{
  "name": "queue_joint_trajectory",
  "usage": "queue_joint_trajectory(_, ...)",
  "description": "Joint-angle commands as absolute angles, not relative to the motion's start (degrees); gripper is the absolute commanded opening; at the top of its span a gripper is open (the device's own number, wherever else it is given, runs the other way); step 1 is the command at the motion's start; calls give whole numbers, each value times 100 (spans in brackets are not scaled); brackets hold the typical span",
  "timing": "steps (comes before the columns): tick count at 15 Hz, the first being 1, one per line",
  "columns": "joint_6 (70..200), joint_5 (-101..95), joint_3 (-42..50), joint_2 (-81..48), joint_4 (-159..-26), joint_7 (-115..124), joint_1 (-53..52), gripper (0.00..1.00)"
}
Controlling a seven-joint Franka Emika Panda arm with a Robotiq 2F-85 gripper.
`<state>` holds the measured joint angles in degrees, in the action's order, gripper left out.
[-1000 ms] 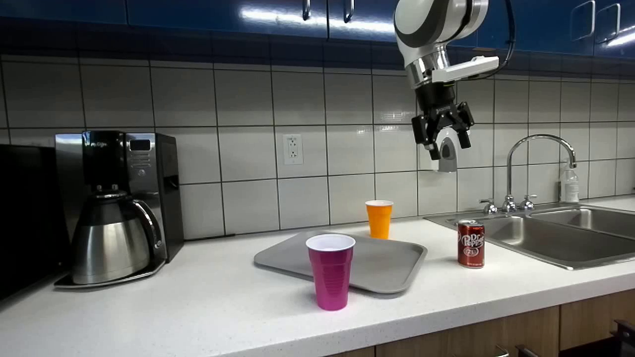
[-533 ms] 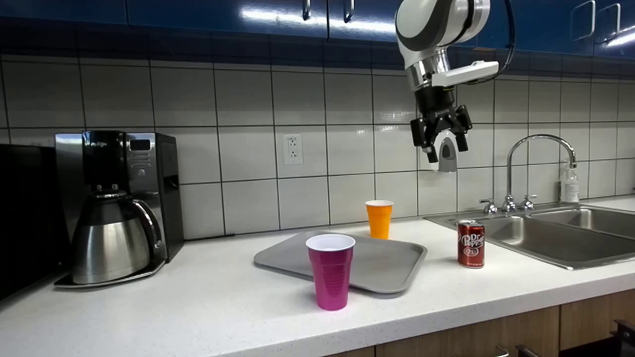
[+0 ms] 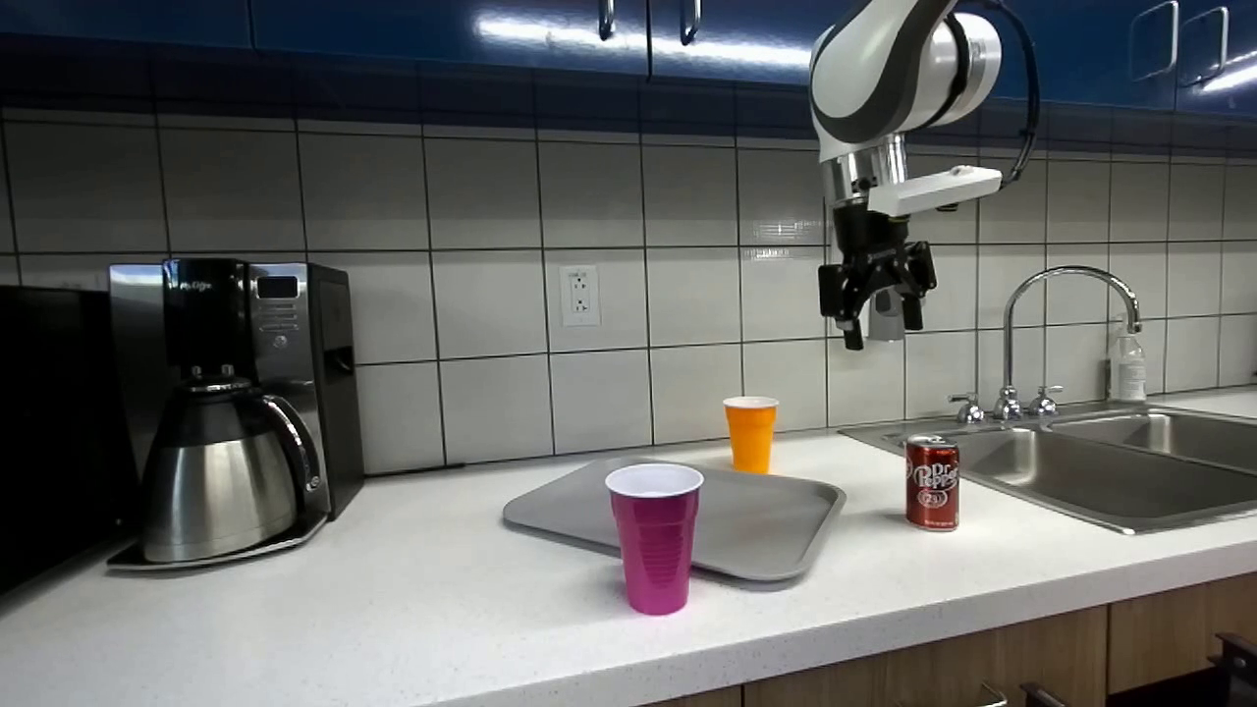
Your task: Put the can on the tray
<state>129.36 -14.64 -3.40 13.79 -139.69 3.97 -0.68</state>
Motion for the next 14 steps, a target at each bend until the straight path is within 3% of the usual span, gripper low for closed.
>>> queue_joint_trajectory(1,13316,-1524,-248,1261,-14079,546,50,100)
queue_joint_trajectory(14,13850,-1291,117,591,-14136,541,219,100)
